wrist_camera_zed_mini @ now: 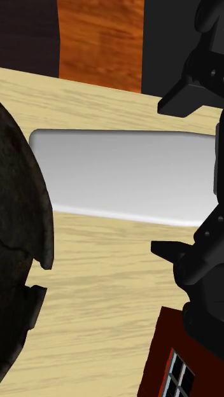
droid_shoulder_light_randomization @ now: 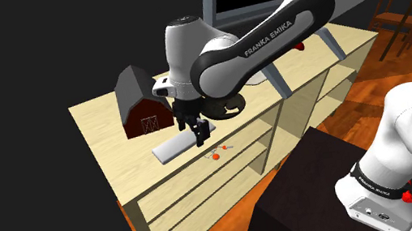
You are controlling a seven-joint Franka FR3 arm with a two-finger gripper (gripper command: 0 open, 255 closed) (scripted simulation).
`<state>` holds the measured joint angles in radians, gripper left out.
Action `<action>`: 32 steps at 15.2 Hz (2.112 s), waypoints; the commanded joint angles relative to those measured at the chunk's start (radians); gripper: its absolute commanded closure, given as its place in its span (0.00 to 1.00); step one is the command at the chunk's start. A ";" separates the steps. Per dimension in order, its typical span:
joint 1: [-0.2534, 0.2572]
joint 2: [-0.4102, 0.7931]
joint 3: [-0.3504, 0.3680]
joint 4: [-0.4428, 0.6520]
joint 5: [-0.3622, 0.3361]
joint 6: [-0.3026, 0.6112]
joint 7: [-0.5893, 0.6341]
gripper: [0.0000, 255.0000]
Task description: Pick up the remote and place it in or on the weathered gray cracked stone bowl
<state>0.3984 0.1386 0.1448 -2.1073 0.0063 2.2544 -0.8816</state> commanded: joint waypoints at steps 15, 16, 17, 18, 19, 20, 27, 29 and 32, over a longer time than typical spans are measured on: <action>-0.001 -0.028 0.001 0.023 0.005 -0.050 -0.002 1.00; -0.001 -0.034 0.001 0.029 0.006 -0.062 -0.003 1.00; -0.001 -0.040 0.001 0.035 0.007 -0.075 -0.003 1.00; -0.002 -0.046 0.001 0.042 0.008 -0.088 -0.004 1.00; -0.002 -0.052 0.001 0.049 0.008 -0.100 -0.004 1.00; -0.002 -0.058 0.001 0.056 0.009 -0.113 -0.005 1.00; -0.003 -0.092 0.001 0.111 0.014 -0.203 -0.007 1.00; -0.003 -0.100 0.001 0.129 0.015 -0.228 -0.007 1.00; -0.004 -0.111 0.000 0.157 0.016 -0.267 -0.007 1.00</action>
<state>0.3940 0.0295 0.1446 -1.9615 0.0227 2.0007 -0.8904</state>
